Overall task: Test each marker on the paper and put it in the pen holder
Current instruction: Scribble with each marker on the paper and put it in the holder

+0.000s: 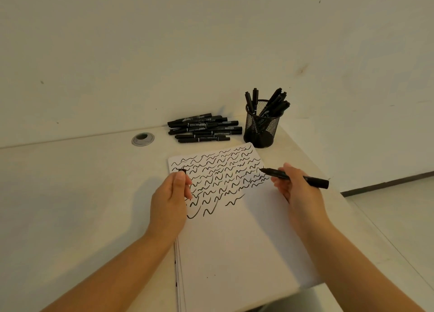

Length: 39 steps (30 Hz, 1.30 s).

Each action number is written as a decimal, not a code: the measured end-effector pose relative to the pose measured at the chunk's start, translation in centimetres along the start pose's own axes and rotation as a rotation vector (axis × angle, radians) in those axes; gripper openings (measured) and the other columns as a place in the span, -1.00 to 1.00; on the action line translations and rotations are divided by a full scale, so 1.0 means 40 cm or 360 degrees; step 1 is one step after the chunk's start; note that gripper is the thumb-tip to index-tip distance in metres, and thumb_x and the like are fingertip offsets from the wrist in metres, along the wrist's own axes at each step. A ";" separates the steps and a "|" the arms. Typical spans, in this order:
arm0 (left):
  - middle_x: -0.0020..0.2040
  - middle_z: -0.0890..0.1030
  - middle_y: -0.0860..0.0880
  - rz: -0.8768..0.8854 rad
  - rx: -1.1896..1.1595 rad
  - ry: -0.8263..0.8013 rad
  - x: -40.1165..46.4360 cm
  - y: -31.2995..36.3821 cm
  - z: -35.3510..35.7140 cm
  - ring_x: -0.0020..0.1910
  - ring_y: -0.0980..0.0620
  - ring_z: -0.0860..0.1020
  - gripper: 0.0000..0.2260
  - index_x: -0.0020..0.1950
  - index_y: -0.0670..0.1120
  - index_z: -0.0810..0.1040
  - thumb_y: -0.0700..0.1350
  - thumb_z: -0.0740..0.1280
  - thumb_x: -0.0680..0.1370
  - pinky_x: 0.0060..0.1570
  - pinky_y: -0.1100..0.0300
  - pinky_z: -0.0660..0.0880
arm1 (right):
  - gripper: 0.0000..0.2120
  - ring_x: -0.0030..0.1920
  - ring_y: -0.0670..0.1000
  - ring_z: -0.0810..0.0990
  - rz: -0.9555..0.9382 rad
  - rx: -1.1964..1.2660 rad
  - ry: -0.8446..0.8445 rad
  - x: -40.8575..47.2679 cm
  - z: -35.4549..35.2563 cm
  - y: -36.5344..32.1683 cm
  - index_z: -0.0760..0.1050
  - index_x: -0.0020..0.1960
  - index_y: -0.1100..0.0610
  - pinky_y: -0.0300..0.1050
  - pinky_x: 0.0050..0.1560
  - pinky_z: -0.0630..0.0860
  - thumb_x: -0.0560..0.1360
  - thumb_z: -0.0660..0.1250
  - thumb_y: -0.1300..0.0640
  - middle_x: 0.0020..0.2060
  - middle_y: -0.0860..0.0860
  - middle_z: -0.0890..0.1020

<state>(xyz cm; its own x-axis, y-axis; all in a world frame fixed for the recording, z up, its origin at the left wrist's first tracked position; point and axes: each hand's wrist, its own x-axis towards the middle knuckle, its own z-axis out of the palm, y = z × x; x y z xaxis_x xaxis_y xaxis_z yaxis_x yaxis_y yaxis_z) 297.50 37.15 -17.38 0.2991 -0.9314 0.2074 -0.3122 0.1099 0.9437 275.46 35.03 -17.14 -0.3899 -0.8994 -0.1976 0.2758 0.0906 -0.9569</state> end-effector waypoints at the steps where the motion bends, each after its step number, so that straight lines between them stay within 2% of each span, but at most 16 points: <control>1: -0.42 0.48 0.05 0.0040 0.0013 -0.0015 -0.002 -0.001 0.002 -0.44 0.25 0.42 -0.69 -0.27 0.03 0.46 -0.02 0.06 0.61 -0.40 0.43 0.34 | -0.75 -0.17 0.02 0.52 -0.0018 -0.0022 0.0021 -0.005 -0.001 0.000 0.59 -0.35 0.05 -0.03 0.09 0.42 0.46 0.32 0.00 -0.45 -0.05 0.64; 3: -0.42 0.47 0.05 0.0117 0.0035 -0.0053 -0.005 -0.003 0.002 -0.49 0.24 0.40 -0.70 -0.27 0.04 0.46 -0.04 0.07 0.61 -0.47 0.46 0.31 | -0.79 -0.18 0.00 0.51 -0.0079 -0.0133 -0.0002 -0.020 -0.003 0.003 0.56 -0.30 0.04 -0.04 0.05 0.40 0.46 0.31 -0.03 -0.45 -0.08 0.63; 7: -0.44 0.50 0.07 0.0246 0.0215 -0.0167 0.000 -0.015 -0.001 -0.47 0.23 0.42 -0.72 -0.29 0.10 0.44 -0.03 0.10 0.60 -0.43 0.44 0.33 | -0.91 -0.28 -0.16 0.53 -0.0386 -0.0484 -0.0183 -0.036 -0.002 -0.010 0.57 -0.24 -0.05 -0.17 -0.17 0.40 0.42 0.35 -0.01 -0.41 -0.12 0.62; 11: -0.41 0.52 0.19 0.0271 0.0303 -0.0262 0.002 -0.027 0.002 -0.47 0.20 0.43 -0.71 -0.30 0.11 0.44 -0.03 0.11 0.60 -0.45 0.42 0.32 | -0.83 -0.48 -0.18 0.45 -0.0567 -0.0704 -0.0319 -0.004 0.011 -0.028 0.51 -0.33 0.04 -0.28 -0.37 0.38 0.44 0.35 0.16 -0.55 -0.07 0.53; 16: -0.39 0.53 0.19 0.0282 0.0285 -0.0305 0.005 -0.034 -0.003 -0.43 0.19 0.45 -0.72 -0.30 0.13 0.44 0.03 0.10 0.58 -0.42 0.39 0.35 | -0.78 -0.56 -0.16 0.35 -0.0578 -0.0658 -0.0340 0.008 -0.003 0.003 0.41 -0.36 0.15 -0.37 -0.53 0.27 0.43 0.31 0.33 -0.63 -0.08 0.42; 20: -0.38 0.53 0.18 0.0287 0.0287 -0.0336 0.001 -0.031 -0.003 -0.43 0.19 0.45 -0.71 -0.30 0.13 0.44 0.14 0.05 0.53 -0.42 0.40 0.35 | -0.75 -0.55 -0.17 0.37 -0.0604 -0.0743 -0.0536 0.004 -0.002 0.005 0.42 -0.39 0.14 -0.40 -0.52 0.28 0.43 0.33 0.33 -0.61 -0.08 0.46; 22: -0.37 0.54 0.17 0.0290 0.0278 -0.0342 0.000 -0.029 -0.005 -0.44 0.19 0.45 -0.70 -0.30 0.11 0.44 0.17 0.03 0.49 -0.43 0.41 0.34 | -0.74 -0.55 -0.16 0.35 -0.0608 -0.0774 -0.0544 0.002 0.002 0.007 0.41 -0.40 0.13 -0.39 -0.52 0.26 0.43 0.33 0.31 -0.61 -0.09 0.45; 29: -0.40 0.53 0.15 0.0259 0.0298 -0.0355 -0.001 -0.034 -0.003 -0.46 0.19 0.43 -0.73 -0.30 0.09 0.45 -0.02 0.12 0.58 -0.45 0.42 0.32 | -0.72 -0.55 -0.15 0.25 -0.0655 -0.0871 -0.0298 0.018 -0.024 0.011 0.32 -0.44 0.18 -0.31 -0.53 0.18 0.40 0.32 0.32 -0.62 -0.12 0.34; 32: -0.45 0.51 0.15 0.0260 0.0288 -0.0358 -0.001 -0.033 -0.005 -0.48 0.19 0.43 -0.73 -0.30 0.07 0.46 -0.02 0.12 0.58 -0.45 0.41 0.32 | -0.74 -0.50 -0.16 0.37 -0.0794 -0.0924 -0.0079 0.014 -0.029 0.000 0.37 -0.40 0.09 -0.28 -0.47 0.28 0.40 0.35 0.26 -0.54 -0.16 0.46; 35: -0.47 0.50 0.13 0.0260 0.0285 -0.0362 -0.001 -0.031 -0.004 -0.50 0.19 0.42 -0.74 -0.30 0.08 0.46 -0.02 0.14 0.58 -0.47 0.41 0.31 | -0.81 -0.34 -0.26 0.50 -0.0942 -0.0753 -0.0027 0.001 -0.017 -0.021 0.47 -0.25 -0.02 -0.47 -0.37 0.35 0.42 0.37 0.24 -0.34 -0.29 0.57; 37: -0.45 0.51 0.12 0.0257 0.0280 -0.0373 0.000 -0.029 -0.004 -0.50 0.20 0.42 -0.76 -0.27 0.08 0.47 -0.01 0.14 0.57 -0.46 0.42 0.32 | -0.78 -0.30 -0.27 0.51 -0.0940 -0.0686 -0.0024 -0.004 -0.008 -0.032 0.48 -0.21 -0.06 -0.49 -0.35 0.36 0.43 0.36 0.26 -0.30 -0.25 0.59; 39: -0.40 0.53 0.17 0.0254 0.0287 -0.0396 0.001 -0.028 -0.004 -0.45 0.22 0.45 -0.79 -0.22 0.08 0.49 -0.02 0.14 0.57 -0.42 0.44 0.33 | -0.80 -0.30 -0.21 0.51 -0.0840 -0.0644 -0.0059 -0.009 0.011 -0.038 0.50 -0.19 -0.06 -0.40 -0.31 0.40 0.45 0.36 0.25 -0.27 -0.15 0.59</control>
<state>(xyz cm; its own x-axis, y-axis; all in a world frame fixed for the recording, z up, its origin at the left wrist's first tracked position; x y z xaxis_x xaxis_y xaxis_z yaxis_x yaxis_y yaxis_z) 298.00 37.04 -18.39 0.0115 -0.9658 0.2589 -0.4980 0.2190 0.8391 275.57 35.04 -15.50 -0.3498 -0.8805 0.3198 -0.2981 -0.2190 -0.9291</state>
